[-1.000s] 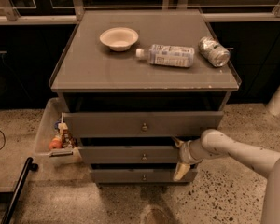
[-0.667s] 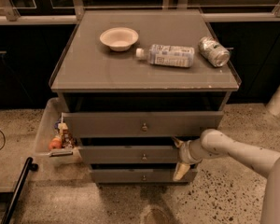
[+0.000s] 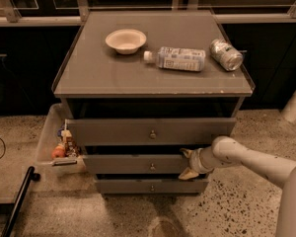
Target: Open middle drawer
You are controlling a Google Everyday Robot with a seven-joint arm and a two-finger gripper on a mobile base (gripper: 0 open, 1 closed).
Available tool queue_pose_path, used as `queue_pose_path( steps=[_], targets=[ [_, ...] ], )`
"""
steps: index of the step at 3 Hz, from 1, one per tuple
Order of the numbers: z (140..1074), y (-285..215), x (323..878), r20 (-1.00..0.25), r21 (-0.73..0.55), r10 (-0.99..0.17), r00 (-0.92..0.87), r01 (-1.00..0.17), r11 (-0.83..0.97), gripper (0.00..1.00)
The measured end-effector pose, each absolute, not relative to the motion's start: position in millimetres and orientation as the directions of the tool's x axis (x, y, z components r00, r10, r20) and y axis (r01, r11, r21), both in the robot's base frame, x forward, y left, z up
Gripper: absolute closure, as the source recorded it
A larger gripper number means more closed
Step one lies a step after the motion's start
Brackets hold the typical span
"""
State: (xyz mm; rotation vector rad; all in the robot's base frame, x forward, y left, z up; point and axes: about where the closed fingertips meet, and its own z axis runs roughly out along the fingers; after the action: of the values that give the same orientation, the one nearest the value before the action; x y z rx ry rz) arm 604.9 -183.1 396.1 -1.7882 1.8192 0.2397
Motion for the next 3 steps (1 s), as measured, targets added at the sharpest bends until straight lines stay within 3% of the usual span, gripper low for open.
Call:
queue_pose_path(
  steps=[2,3],
  targets=[
    [402.1,-191.8,595.2,-0.503,-0.253,-0.863,0.051,-0.963,0.091,0.89],
    [404.2,-191.4,594.3,-0.513,-0.249,-0.857,0.048,-0.964,0.095,0.85]
  ],
)
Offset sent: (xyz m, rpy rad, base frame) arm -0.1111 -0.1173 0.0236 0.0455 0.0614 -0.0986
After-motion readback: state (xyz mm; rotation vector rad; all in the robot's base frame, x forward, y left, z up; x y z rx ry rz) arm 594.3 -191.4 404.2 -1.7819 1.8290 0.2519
